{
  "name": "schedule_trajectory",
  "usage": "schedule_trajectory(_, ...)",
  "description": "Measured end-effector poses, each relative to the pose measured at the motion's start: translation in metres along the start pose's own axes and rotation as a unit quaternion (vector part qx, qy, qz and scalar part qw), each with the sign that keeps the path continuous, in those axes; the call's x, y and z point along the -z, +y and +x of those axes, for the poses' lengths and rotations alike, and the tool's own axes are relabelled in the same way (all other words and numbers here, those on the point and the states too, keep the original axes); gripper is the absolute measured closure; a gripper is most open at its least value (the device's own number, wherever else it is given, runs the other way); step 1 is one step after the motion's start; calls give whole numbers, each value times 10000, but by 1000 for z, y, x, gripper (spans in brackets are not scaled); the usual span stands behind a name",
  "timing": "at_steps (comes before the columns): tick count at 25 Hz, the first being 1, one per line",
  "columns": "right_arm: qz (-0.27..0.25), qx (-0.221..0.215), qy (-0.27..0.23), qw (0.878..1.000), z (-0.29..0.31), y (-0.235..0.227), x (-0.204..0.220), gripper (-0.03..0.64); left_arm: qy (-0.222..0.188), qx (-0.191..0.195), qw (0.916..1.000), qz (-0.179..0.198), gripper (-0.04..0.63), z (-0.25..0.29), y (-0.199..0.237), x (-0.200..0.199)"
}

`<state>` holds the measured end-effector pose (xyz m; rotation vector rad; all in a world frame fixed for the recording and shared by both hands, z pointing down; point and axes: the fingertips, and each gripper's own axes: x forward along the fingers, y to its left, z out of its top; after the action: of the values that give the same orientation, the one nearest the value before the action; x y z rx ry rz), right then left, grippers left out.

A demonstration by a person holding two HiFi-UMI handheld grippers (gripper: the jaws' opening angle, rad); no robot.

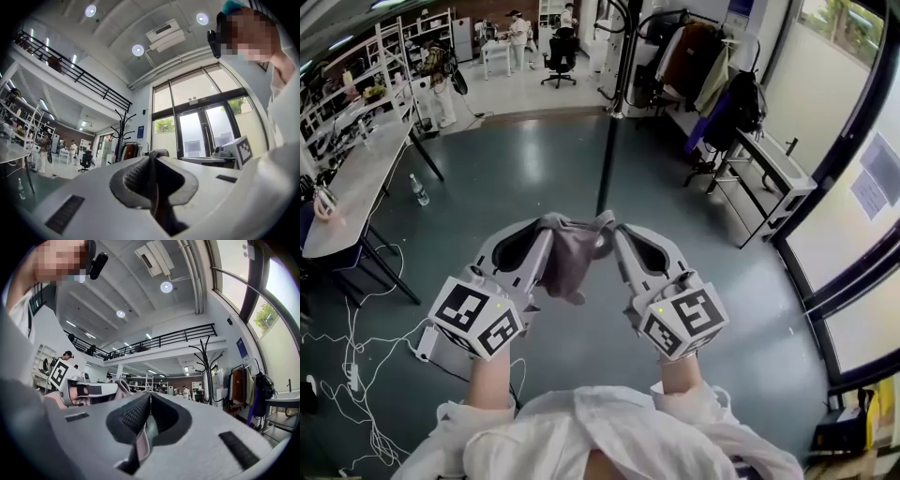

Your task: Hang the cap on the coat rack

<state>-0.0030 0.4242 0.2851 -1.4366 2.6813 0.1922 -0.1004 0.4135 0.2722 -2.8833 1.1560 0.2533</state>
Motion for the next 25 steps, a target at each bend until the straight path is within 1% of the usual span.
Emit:
schedule_trajectory(4,75,106,86,9999,6,6,11,612,135,109,9997,-161,565,-1,11,13)
schedule_trajectory(8,153,186,206,9995,10,10,22,612,169,290,9991,-268,565,0,18,30)
schedule_trajectory(15,347,107,411,9985,18,15,47,612,382,243,9979,-466,565,9,29,55)
schedule_trajectory(22,486,103,492,9975,43,-5,70,612,512,221,9970,-543,565,31,53,76)
schedule_trajectory(25,511,113,532,9972,62,-20,78,612,581,159,9961,-641,565,50,70,87)
